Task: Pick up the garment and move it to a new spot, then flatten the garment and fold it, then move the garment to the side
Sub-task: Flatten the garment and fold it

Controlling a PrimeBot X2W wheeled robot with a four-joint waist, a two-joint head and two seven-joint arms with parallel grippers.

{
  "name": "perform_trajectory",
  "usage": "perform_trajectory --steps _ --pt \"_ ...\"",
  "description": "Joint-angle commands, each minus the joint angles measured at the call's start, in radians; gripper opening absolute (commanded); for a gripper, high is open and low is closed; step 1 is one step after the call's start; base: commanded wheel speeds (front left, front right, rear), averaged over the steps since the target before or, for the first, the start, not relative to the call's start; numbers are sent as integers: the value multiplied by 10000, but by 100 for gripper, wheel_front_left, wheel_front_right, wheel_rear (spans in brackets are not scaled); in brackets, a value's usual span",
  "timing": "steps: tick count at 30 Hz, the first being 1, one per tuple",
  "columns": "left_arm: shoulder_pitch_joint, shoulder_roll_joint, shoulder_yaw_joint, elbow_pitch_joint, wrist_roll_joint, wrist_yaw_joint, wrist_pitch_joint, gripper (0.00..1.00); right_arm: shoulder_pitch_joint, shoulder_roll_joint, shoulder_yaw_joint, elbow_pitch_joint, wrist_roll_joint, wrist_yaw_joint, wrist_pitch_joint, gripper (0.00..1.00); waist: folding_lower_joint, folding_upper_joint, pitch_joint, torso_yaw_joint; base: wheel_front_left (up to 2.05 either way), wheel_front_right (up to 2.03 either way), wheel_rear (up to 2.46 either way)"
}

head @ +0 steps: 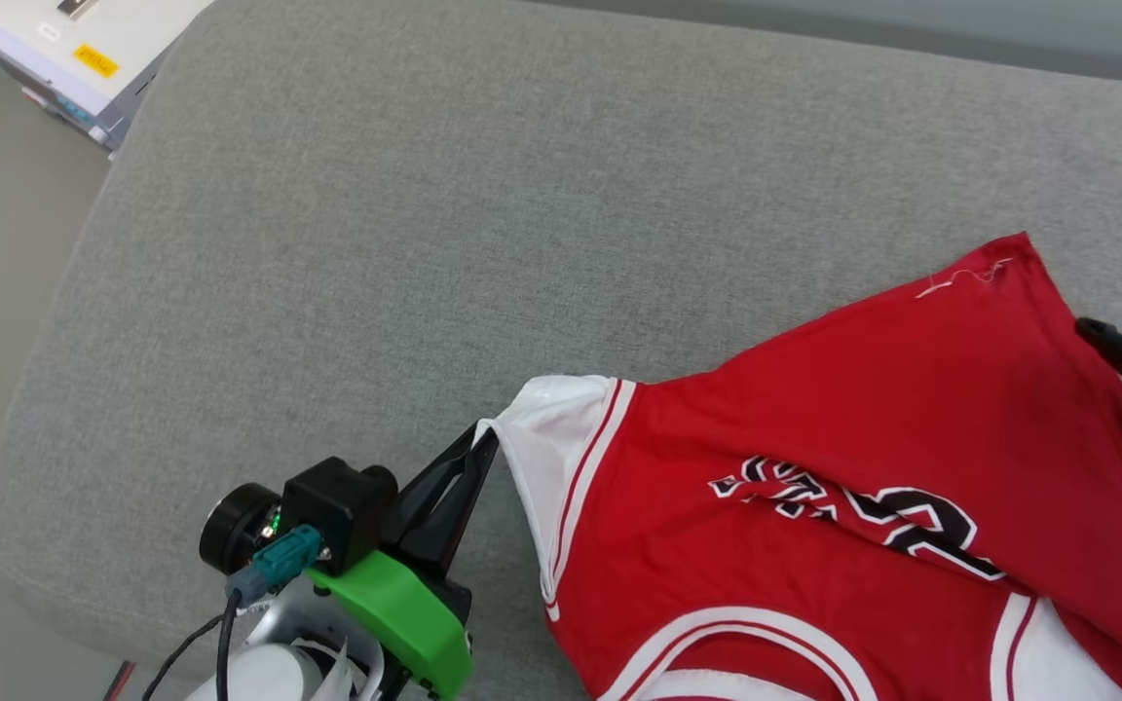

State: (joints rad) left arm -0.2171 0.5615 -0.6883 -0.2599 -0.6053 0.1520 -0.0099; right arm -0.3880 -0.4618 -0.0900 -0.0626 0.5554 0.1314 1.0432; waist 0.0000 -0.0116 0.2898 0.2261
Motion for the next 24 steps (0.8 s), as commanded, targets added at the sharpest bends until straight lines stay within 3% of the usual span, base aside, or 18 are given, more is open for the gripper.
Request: perform_trajectory --steps 1,8,21,22,23,24 --pt "-204 -92 -10 19 82 -58 -100 0 -362 -82 130 258 -167 -7 -6 100 0 116 709 683 0 0 0" --pt "-374 -274 -191 245 160 -267 -324 0 -1566 -568 716 1653 -670 -7 17 100 0 116 1217 1242 0 0 0" --pt "-614 -373 -206 419 145 -371 -506 0 -2002 -848 1255 3238 -914 -7 -310 100 0 116 1558 1737 0 0 0" --pt "-628 -359 -200 420 142 -379 -505 0 -1973 -862 1300 3319 -883 -7 -253 43 0 116 1563 1756 0 0 0" --pt "-644 -342 -193 423 140 -385 -505 0 -1938 -889 1359 3386 -853 -7 -219 0 0 116 1566 1775 0 0 0" --pt "-657 -330 -185 429 138 -385 -506 0 -1910 -916 1402 3433 -825 -7 -225 0 0 116 1560 1787 0 0 0"
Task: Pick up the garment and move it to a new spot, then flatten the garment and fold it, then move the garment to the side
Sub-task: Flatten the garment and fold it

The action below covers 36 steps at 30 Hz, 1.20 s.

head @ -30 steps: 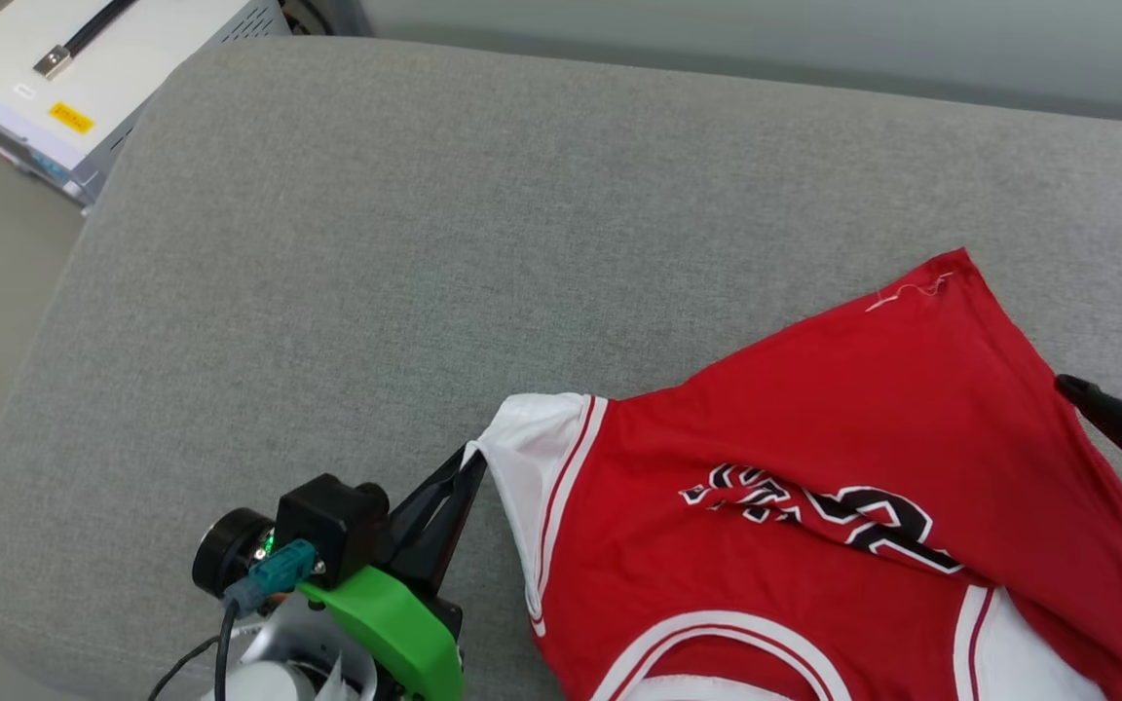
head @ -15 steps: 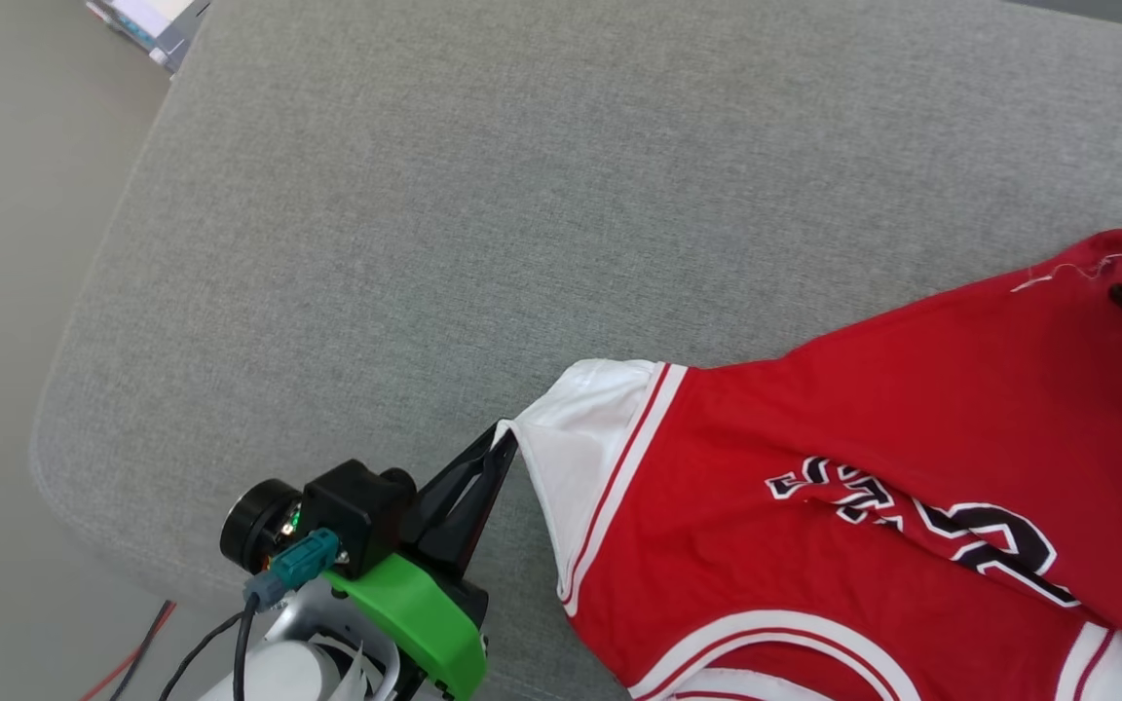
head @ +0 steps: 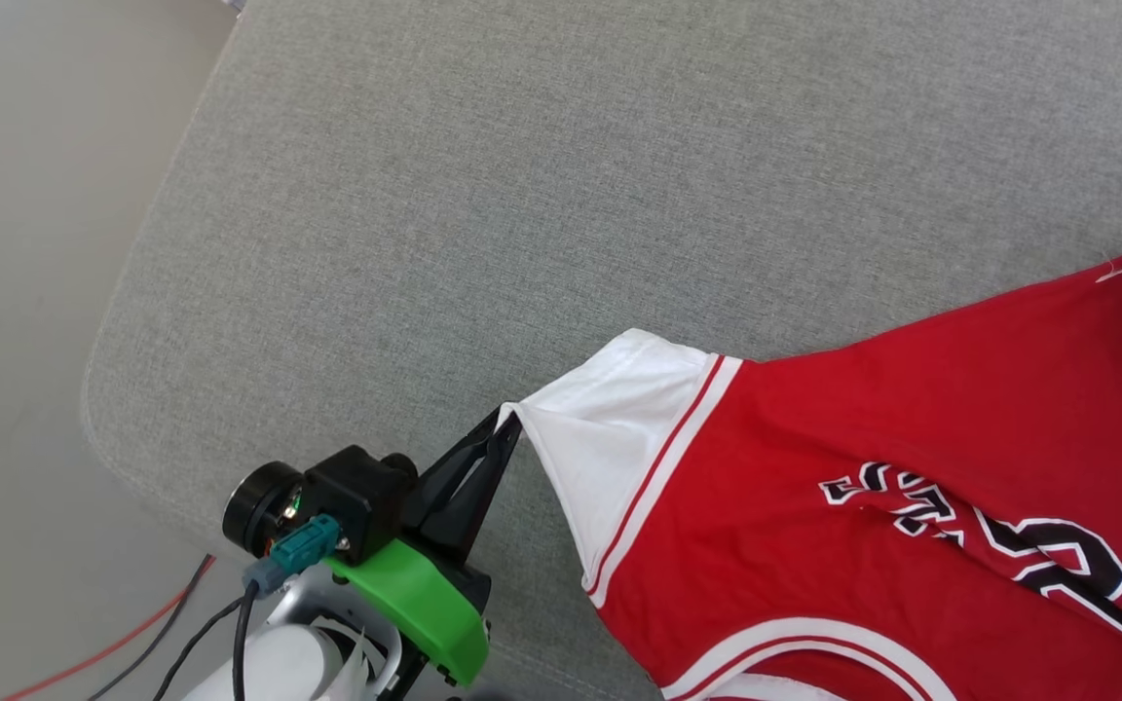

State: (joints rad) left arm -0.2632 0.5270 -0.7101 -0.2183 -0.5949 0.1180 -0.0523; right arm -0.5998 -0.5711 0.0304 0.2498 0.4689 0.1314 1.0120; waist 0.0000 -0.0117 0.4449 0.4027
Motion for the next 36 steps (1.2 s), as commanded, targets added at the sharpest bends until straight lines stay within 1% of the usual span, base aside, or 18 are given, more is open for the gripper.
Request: perform_trajectory --steps 1,7,11,15,19,22,26,31,36 --pt "-201 23 42 20 32 -39 -86 0 221 162 226 337 62 -7 59 0 0 117 -2 24 0 0 0" --pt "-178 74 78 64 7 31 -91 0 120 140 361 487 202 -7 -675 0 0 117 -251 -63 0 0 0" --pt "-164 68 273 23 -220 75 -173 0 -5 192 426 568 379 -7 -1461 0 0 117 -631 -232 0 0 0" --pt "-275 364 568 0 -305 105 -137 0 1 42 611 507 596 -7 -2188 0 0 117 -1101 -480 0 0 0" --pt "-435 588 800 -191 -363 159 -26 0 51 -120 807 213 877 -7 -3153 0 0 117 -1672 -826 0 0 0" --pt "-524 614 1101 -316 -655 230 -6 0 164 -212 916 -90 1168 -7 -3722 0 0 117 -2112 -1148 0 0 0" --pt "-729 825 1497 -294 -768 334 -10 0 331 -254 997 -600 1328 -7 -4240 0 0 117 -2700 -1704 0 0 0" --pt "-909 902 2065 -435 -1178 540 7 0 698 -269 830 -1289 1331 -7 -4646 0 0 117 -3353 -2361 0 0 0" --pt "-905 1169 2544 -652 -1326 765 -24 0 1138 -175 662 -2090 1465 -7 -4854 0 0 117 -3817 -3023 0 0 0"
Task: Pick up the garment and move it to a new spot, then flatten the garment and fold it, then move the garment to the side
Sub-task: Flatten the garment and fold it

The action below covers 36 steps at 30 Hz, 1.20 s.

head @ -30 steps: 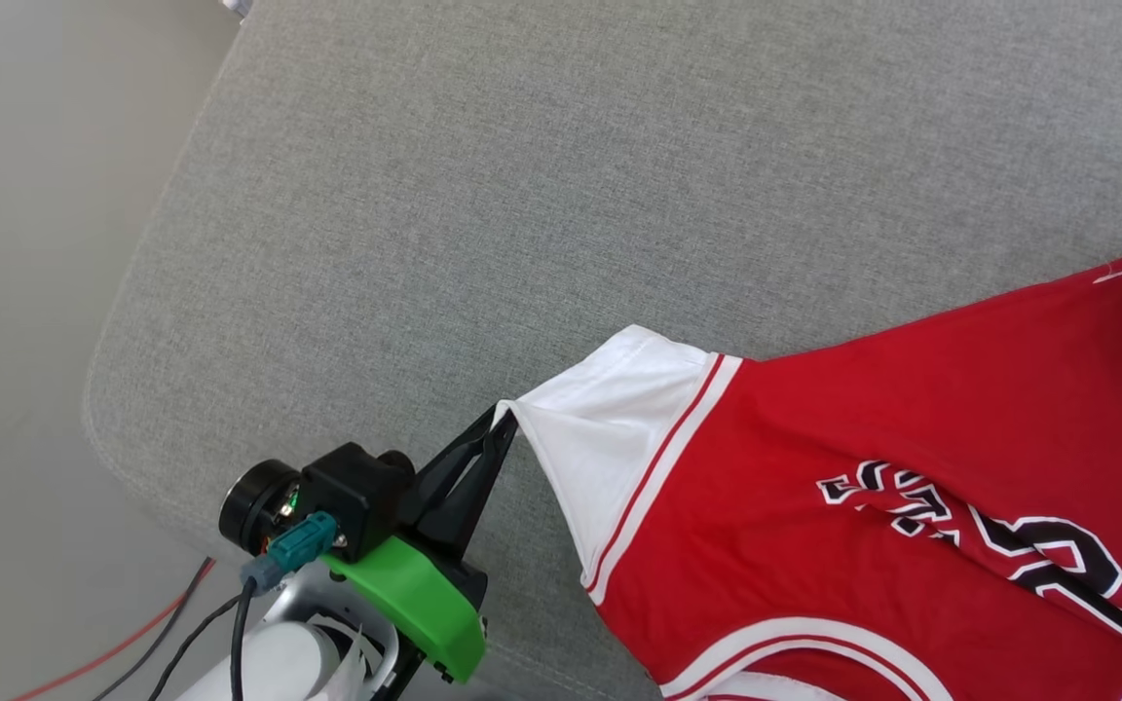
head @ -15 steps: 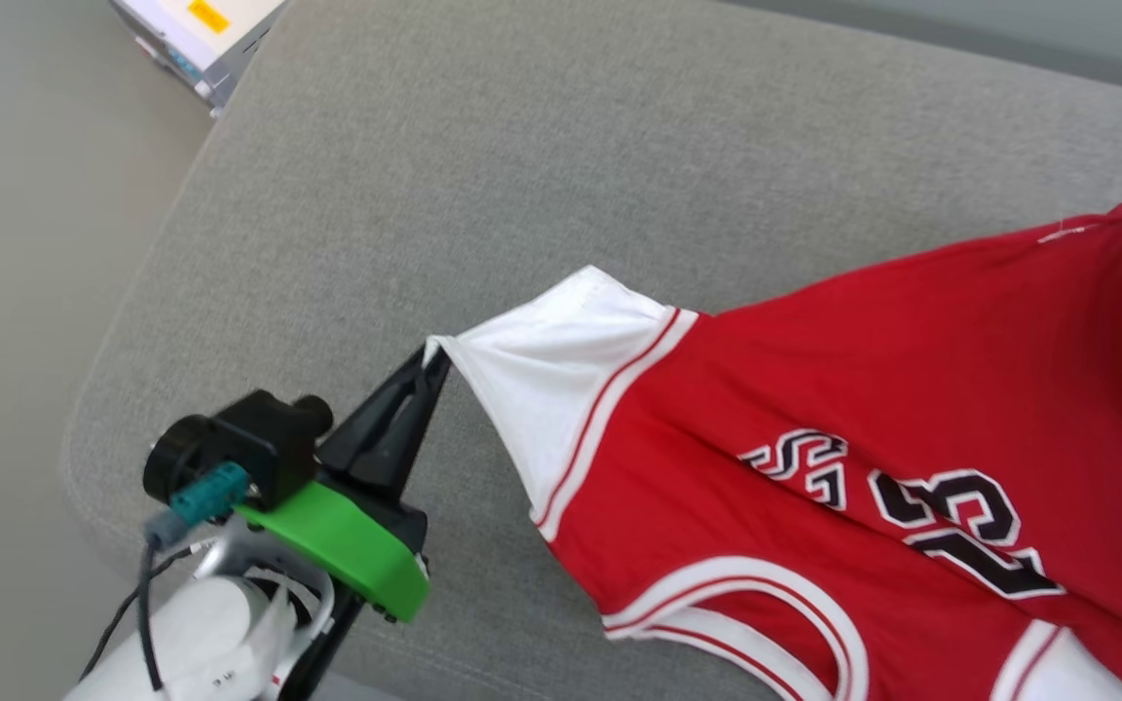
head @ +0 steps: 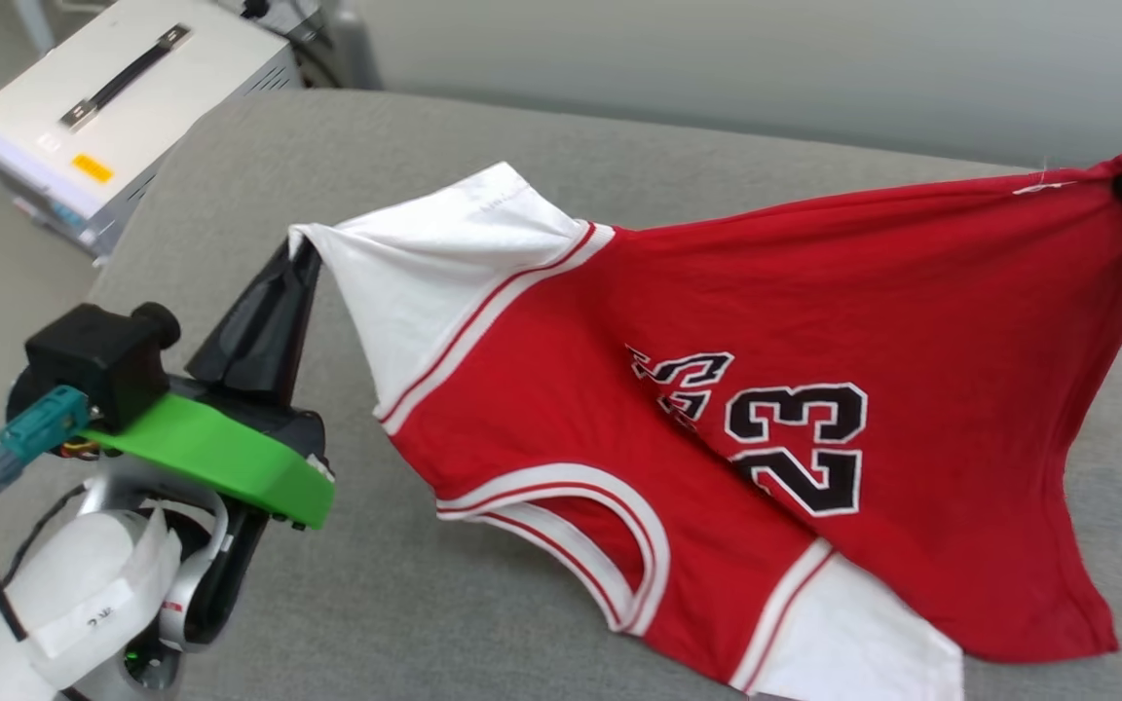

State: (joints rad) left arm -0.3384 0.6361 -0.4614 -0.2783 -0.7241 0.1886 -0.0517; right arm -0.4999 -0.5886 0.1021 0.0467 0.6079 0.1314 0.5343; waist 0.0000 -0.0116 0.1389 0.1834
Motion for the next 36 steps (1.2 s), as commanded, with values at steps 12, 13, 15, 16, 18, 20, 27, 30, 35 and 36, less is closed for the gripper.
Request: perform_trajectory --steps 12,13,15,16,18,20,27,30,35,36 --pt "-1038 523 1162 -1099 185 481 -392 0 606 325 -1074 -2040 208 -7 -244 0 0 116 -996 -1795 0 0 0" --pt "-1192 534 1248 -1162 196 489 -419 0 571 372 -1153 -2198 216 -7 -225 0 0 116 -978 -1850 0 0 0" --pt "-1500 542 1400 -1242 171 487 -437 0 455 469 -1299 -2451 230 -7 -195 0 0 116 -907 -1940 0 0 0" --pt "-1657 572 1446 -1256 171 456 -416 0 389 504 -1350 -2551 237 -7 -172 0 0 116 -854 -1976 0 0 0" --pt "-2072 685 1535 -1263 228 374 -340 0 202 553 -1439 -2738 240 -7 -120 0 0 116 -678 -2057 0 0 0" --pt "-2638 782 1650 -1227 257 267 -246 0 -70 538 -1508 -2875 200 -7 -116 0 0 116 -413 -2132 0 0 0" --pt "-5106 796 1771 -677 275 -226 170 0 -959 342 -1904 -2955 -56 -7 -536 0 0 116 942 -2186 0 0 0" --pt "-6272 842 1821 -146 354 -470 323 0 -1542 172 -1931 -2850 -265 -7 -722 0 0 116 1697 -2222 0 0 0" --pt "-7979 984 1802 881 588 -924 494 0 -2894 198 -1867 -2513 -615 -7 -987 0 0 116 2870 -2323 0 0 0" --pt "-8372 1014 1751 1171 648 -1066 555 0 -3283 217 -1850 -2354 -745 -7 -1036 0 0 116 3136 -2342 0 0 0"
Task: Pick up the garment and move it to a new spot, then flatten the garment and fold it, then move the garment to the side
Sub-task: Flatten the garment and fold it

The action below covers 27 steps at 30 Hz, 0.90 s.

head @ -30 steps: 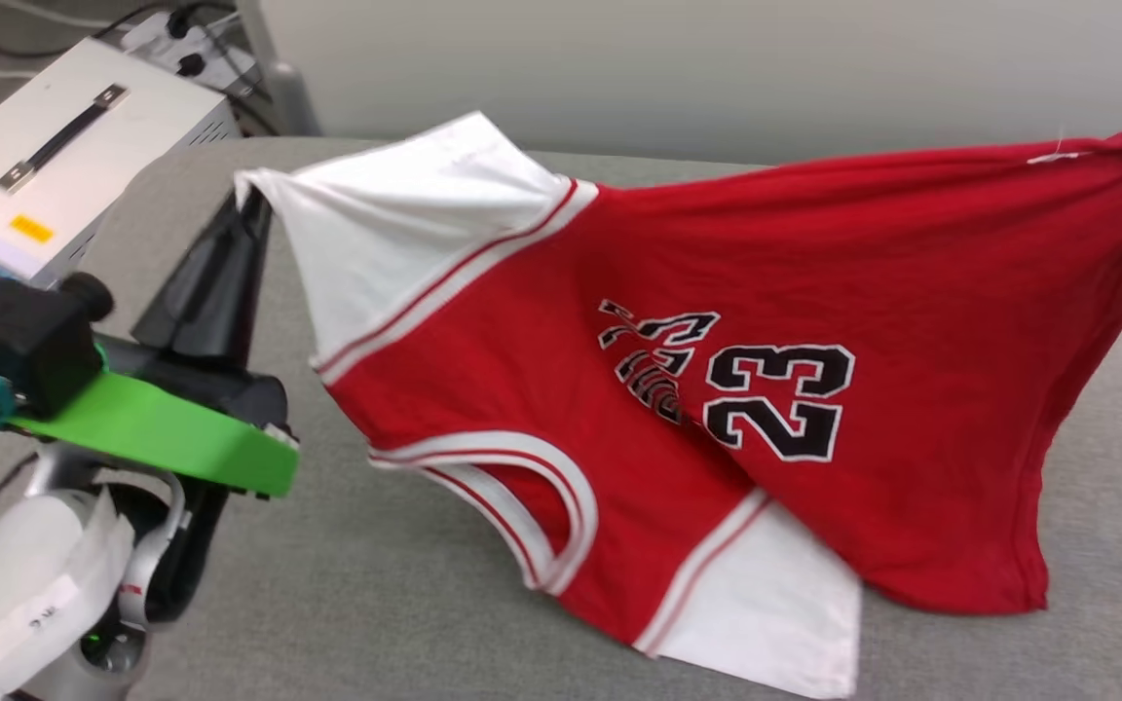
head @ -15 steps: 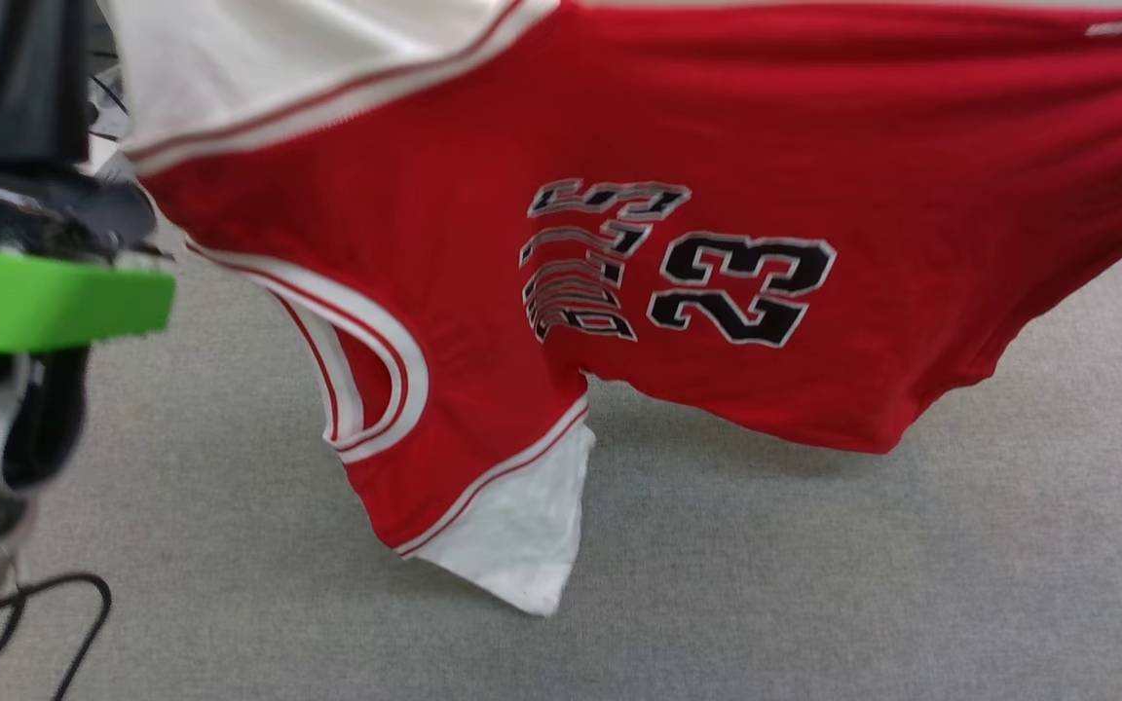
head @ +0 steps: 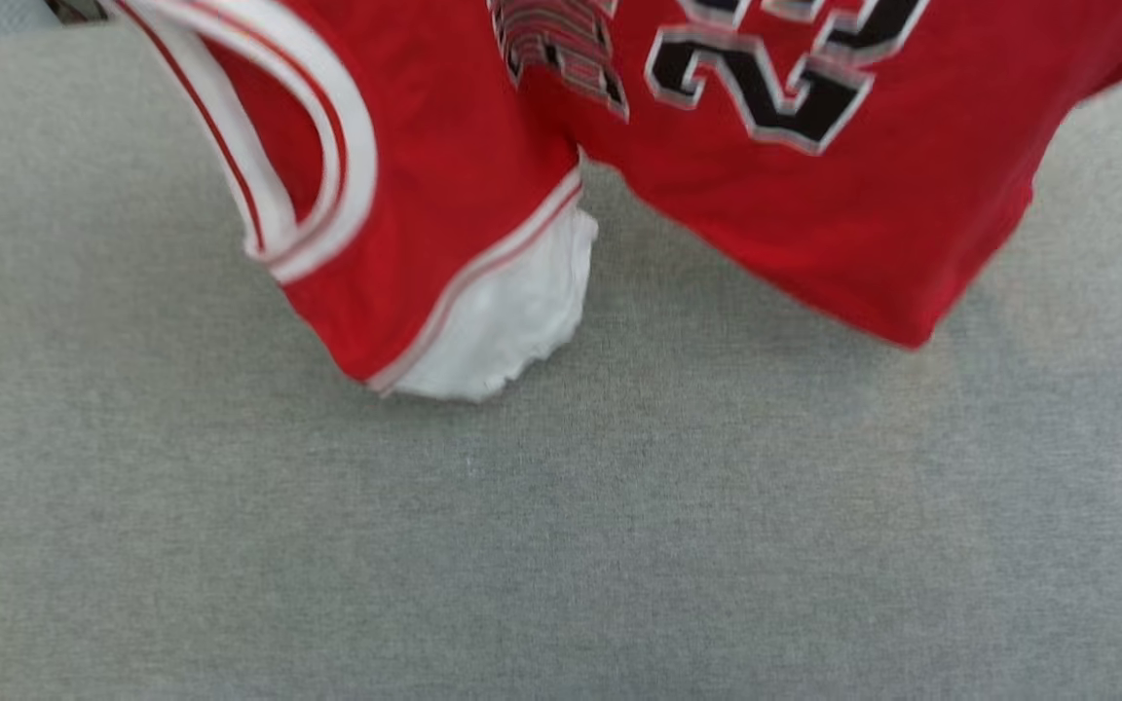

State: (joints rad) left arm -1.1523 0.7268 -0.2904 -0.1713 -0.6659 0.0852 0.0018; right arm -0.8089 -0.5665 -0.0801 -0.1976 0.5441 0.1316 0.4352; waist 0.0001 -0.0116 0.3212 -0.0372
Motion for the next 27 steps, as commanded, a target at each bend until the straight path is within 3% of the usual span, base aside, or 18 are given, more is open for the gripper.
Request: perform_trajectory --steps 1,7,13,20,27 --pt "-541 130 -7 368 125 -147 59 0 -517 20 3 250 -218 -9 -82 0 -1 116 1504 -158 0 0 0" --pt "-2852 236 -234 2404 684 -840 74 0 -3185 284 333 1659 -873 -9 -437 0 -1 116 3013 -387 0 0 0" --pt "-5446 -259 -718 4708 1338 -1473 -276 0 -5455 639 467 3737 -1816 -9 -1448 0 -1 116 3801 -477 0 0 0" --pt "-7750 -1095 -809 7481 1618 -1510 -962 0 -7576 1257 410 6242 -2997 -9 -2729 0 -1 116 4188 -508 0 0 0" --pt "-8049 -1707 -909 9235 1520 -1735 -2064 0 -8338 1749 469 7720 -3731 -9 -3888 0 -1 116 4475 -396 0 0 0"
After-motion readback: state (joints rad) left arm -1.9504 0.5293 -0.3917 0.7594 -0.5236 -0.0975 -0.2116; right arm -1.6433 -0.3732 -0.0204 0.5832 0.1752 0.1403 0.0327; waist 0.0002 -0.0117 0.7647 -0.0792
